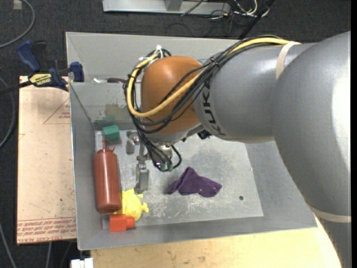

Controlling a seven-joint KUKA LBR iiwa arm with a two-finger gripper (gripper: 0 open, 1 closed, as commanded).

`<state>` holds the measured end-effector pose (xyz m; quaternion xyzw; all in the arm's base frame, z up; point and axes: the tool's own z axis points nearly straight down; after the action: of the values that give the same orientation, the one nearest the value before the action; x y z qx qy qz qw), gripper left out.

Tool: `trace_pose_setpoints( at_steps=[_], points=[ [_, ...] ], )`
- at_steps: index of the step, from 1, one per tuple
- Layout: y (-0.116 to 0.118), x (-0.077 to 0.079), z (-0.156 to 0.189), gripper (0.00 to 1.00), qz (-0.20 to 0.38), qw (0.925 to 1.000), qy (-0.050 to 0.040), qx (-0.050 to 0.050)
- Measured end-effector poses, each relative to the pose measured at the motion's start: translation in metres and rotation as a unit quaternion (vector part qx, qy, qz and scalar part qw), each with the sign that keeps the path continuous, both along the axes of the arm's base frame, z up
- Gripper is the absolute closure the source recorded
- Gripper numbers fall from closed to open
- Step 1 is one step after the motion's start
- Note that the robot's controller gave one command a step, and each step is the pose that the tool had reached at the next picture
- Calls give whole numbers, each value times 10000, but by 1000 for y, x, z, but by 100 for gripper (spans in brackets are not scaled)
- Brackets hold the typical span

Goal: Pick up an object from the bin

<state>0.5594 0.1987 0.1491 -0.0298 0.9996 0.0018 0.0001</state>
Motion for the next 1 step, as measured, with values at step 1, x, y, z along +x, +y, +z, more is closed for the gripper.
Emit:
trace_pose_setpoints(
  at_steps=[1],
  points=[
    [-28, -15, -19, 0, -301, 9995, 9, -23]
  ],
)
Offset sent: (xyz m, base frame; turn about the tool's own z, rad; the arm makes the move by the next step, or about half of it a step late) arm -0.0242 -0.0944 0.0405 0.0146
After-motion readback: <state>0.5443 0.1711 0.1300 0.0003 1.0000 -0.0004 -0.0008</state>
